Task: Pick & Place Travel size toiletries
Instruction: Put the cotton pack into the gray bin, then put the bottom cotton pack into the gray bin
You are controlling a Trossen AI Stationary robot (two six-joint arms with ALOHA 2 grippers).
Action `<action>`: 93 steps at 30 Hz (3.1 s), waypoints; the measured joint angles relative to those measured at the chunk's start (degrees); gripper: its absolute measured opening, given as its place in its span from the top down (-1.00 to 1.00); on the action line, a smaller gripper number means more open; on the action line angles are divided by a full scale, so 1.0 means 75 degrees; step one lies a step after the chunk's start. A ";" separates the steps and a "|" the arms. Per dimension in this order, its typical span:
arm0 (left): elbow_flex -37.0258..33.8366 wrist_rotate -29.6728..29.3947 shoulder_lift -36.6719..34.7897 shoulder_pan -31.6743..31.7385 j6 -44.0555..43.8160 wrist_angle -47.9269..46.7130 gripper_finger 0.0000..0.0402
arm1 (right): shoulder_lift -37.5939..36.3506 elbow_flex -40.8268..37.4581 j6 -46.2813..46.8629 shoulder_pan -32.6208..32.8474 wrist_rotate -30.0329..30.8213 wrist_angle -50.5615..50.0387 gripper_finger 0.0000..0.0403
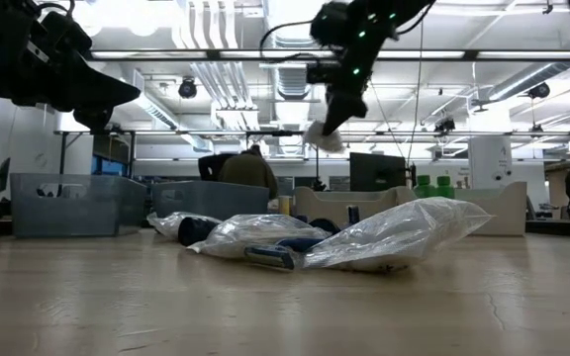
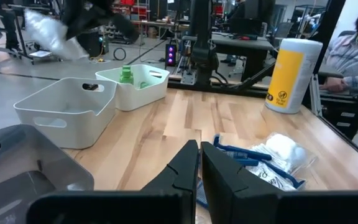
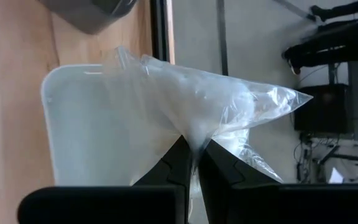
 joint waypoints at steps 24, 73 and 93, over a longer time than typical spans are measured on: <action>-0.0003 -0.0001 0.0055 0.0006 0.0020 -0.0064 0.88 | 0.2230 0.0988 -0.0774 -0.0597 -0.0052 -0.0339 0.91; -0.0003 -0.0119 0.0087 0.0007 -0.0191 -0.0093 0.88 | 0.2706 0.0983 -0.0478 -0.0483 -0.1029 0.0002 0.47; -0.0006 -0.0119 0.0087 0.0006 -0.0190 -0.0152 0.88 | 0.1807 0.0983 -0.0216 -0.0486 -0.1269 -0.0324 -0.09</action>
